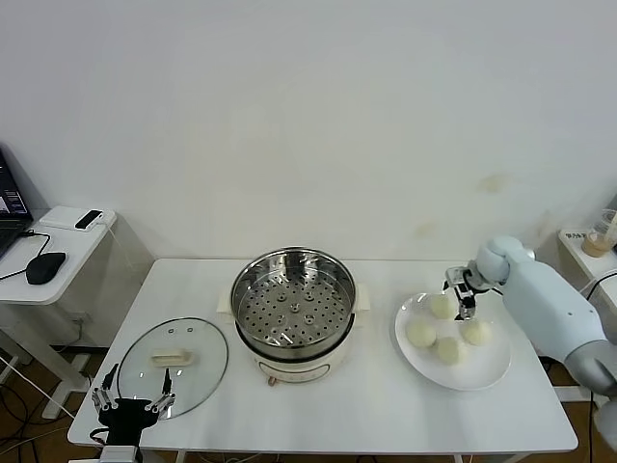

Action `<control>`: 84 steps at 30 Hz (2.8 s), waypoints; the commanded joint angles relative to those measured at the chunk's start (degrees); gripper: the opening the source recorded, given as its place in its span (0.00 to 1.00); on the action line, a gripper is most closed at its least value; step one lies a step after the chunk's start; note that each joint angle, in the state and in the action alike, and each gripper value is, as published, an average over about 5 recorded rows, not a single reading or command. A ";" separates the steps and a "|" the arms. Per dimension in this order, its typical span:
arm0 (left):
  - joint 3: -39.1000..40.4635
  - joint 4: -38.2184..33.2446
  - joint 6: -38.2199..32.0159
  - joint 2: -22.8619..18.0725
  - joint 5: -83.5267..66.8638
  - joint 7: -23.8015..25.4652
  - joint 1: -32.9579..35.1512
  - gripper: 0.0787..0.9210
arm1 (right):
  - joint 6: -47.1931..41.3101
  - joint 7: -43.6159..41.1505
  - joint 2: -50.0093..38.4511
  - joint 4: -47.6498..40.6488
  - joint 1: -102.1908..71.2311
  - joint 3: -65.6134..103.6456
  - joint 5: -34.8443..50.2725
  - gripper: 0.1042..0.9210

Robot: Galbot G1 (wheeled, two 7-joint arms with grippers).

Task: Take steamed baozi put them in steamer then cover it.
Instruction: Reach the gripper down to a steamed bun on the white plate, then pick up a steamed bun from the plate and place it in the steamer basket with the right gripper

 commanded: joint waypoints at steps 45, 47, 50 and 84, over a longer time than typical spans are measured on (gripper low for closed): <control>0.06 -0.14 -0.09 1.55 -1.32 0.02 -1.12 0.88 | -2.36 -2.68 -7.08 20.08 29.73 -24.41 29.56 0.56; 0.07 -0.19 -0.07 1.64 -1.34 0.04 -1.25 0.88 | -2.38 -2.51 -5.61 20.37 32.82 -26.73 31.40 0.56; 0.15 0.02 -0.06 1.78 -1.37 0.16 -1.44 0.88 | -2.84 -1.49 -3.03 21.81 36.25 -29.89 35.17 0.57; -3.75 -3.33 -0.04 1.24 -1.51 0.68 0.63 0.88 | 20.97 11.03 27.37 5.65 29.70 -44.83 15.64 0.56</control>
